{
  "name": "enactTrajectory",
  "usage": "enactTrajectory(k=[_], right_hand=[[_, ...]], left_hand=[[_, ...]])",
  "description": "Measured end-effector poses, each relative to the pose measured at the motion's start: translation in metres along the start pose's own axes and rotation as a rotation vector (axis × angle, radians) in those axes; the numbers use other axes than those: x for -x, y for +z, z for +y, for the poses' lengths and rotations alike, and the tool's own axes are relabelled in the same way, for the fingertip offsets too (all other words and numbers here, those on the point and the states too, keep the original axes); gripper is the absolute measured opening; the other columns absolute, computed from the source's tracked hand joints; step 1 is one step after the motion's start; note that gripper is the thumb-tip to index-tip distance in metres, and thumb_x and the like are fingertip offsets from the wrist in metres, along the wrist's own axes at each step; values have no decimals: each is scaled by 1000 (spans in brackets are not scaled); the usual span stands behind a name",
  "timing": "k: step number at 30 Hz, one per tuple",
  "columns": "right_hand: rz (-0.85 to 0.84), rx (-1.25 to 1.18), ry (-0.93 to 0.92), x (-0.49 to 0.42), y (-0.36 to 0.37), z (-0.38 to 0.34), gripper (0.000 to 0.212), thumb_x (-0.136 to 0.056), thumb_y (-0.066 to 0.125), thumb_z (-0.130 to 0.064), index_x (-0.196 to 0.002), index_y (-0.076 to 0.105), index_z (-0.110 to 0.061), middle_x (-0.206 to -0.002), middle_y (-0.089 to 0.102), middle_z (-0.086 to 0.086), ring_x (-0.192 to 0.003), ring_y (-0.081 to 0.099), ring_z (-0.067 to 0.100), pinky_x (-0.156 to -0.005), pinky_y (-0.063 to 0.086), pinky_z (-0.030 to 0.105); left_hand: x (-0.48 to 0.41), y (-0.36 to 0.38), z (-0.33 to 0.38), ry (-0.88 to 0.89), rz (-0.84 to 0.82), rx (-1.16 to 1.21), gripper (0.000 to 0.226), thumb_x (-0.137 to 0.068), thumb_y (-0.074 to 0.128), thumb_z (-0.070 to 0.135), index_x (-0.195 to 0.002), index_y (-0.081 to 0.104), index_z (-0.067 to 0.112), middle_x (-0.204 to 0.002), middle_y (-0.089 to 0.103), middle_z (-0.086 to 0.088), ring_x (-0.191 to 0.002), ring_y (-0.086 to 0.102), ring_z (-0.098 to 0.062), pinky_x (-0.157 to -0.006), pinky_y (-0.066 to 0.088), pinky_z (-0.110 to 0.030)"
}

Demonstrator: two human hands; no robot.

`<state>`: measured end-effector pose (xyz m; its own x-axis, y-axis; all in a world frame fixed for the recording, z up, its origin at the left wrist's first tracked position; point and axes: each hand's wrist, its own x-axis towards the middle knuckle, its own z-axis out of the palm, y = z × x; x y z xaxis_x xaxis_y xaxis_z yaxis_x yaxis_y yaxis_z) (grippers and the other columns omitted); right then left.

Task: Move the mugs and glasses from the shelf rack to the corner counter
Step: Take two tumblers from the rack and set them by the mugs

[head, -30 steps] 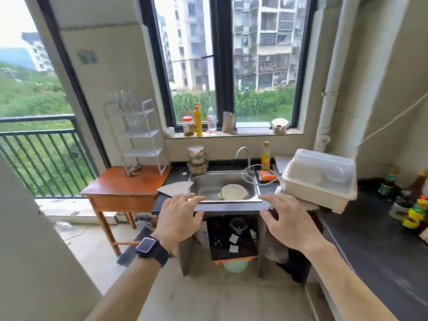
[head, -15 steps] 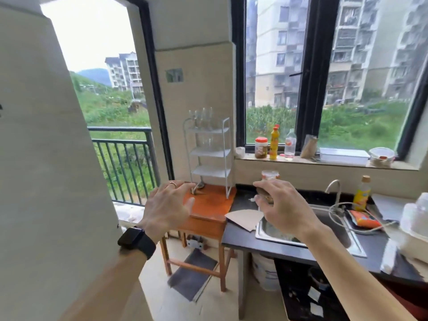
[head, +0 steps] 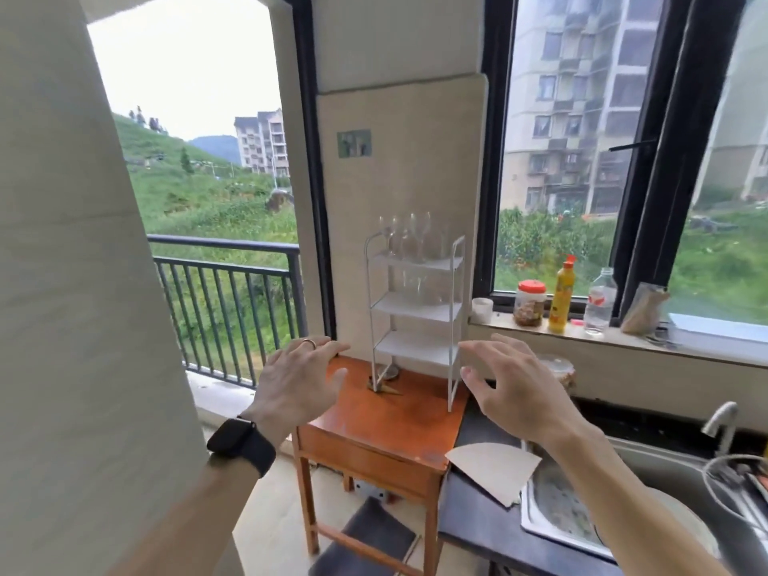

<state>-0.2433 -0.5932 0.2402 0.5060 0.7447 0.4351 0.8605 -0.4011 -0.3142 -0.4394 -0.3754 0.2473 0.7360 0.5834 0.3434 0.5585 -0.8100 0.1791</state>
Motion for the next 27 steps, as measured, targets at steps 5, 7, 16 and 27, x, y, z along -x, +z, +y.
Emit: enactTrajectory(k=[5, 7, 16, 27], right_hand=[[1, -1, -33, -90, 21, 25, 45, -99, 49, -41, -143, 51, -30, -143, 58, -4, -142, 36, 18, -115, 33, 38], [8, -6, -30, -123, 32, 34, 44, -99, 50, -41, -141, 52, -29, -141, 59, -1, -141, 37, 19, -114, 32, 38], [4, -54, 45, -243, 116, 63, 46, -100, 47, -42, -144, 47, -30, -141, 58, -6, -143, 34, 16, -112, 35, 35], [-61, -47, 327, -357, 223, 96, 45, -100, 47, -42, -144, 47, -34, -142, 54, -10, -142, 33, 14, -114, 32, 32]], left_hand=[[-94, 9, -15, -29, 13, -10, 48, -96, 47, 45, -143, 45, 40, -150, 46, 8, -138, 39, -21, -111, 35, -45], [-125, 17, -21, -36, 42, 3, 46, -96, 47, 46, -142, 46, 41, -149, 47, 11, -138, 39, -19, -109, 37, -46], [-261, 79, -58, 77, 82, 88, 40, -97, 49, 42, -137, 49, 44, -143, 51, 14, -132, 45, -17, -105, 41, -43], [-439, 196, -95, 222, -230, 247, 45, -97, 45, 44, -143, 42, 43, -142, 51, 7, -126, 52, -19, -99, 45, -38]])
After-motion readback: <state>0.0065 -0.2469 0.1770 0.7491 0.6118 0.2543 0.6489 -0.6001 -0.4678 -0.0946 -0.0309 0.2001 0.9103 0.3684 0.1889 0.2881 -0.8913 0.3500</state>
